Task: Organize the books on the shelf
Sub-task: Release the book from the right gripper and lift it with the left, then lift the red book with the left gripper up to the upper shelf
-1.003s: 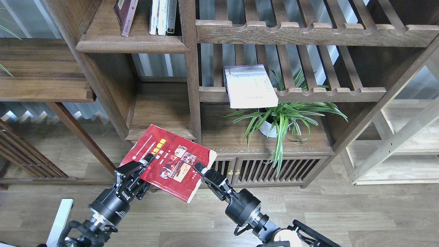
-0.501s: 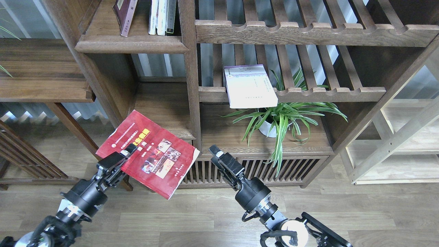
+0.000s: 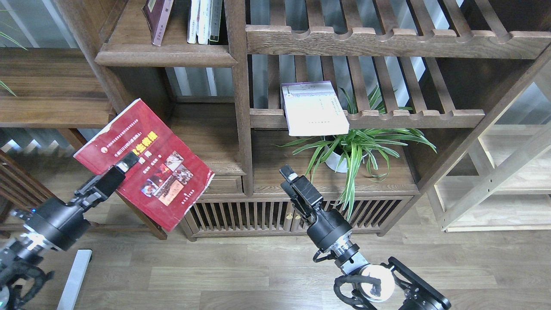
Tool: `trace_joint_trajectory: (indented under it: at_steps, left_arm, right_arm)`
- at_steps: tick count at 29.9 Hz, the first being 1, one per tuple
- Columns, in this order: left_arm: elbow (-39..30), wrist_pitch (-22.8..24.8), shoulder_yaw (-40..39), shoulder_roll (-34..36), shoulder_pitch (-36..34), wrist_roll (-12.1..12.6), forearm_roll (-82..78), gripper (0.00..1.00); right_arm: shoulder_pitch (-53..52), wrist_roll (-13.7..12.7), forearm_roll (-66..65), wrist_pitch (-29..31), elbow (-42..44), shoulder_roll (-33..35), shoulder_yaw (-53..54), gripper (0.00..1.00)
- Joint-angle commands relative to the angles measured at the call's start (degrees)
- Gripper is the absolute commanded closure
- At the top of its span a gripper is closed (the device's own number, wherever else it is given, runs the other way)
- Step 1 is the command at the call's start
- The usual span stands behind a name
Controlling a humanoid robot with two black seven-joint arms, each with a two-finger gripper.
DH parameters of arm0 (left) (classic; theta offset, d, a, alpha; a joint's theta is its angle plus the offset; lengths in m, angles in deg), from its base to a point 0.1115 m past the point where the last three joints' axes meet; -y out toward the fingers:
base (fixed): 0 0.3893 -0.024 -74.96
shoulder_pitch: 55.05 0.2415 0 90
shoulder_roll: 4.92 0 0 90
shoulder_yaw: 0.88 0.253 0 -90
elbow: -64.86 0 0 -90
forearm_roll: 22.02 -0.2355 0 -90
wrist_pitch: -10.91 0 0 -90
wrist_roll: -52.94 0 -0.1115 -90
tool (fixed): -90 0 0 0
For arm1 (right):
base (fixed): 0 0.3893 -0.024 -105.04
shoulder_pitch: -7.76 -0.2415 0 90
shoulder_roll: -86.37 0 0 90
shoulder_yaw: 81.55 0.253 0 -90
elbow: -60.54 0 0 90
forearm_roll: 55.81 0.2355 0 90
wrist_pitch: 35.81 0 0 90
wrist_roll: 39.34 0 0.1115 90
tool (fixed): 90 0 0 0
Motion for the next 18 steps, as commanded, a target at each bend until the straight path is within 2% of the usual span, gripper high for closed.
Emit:
trace_joint_trajectory:
  at_steps: [1, 7, 13, 18]
  left_arm:
    - [-3.21, -0.01, -3.61, 0.15, -0.73, 0.0, -6.71, 0.96]
    - [-4.98, -0.01, -10.02, 1.81, -4.95, 0.0, -11.56, 0.96]
    - [-5.16, -0.01, -11.18, 8.23, -9.78, 0.0, -11.56, 0.96]
    - [-4.63, -0.01, -11.18, 10.17, -17.42, 0.0, -11.3, 0.95]
  right_arm:
    - [0.01, 0.01, 0.01, 0.53, 0.0, 0.0, 0.07, 0.17]
    - [0.01, 0.1, 0.01, 0.7, 0.0, 0.0, 0.34, 0.17]
    - [-0.95, 0.1, 0.01, 0.7, 0.0, 0.0, 0.34, 0.17]
    - [-1.22, 0.1, 0.01, 0.62, 0.09, 0.0, 0.43, 0.17]
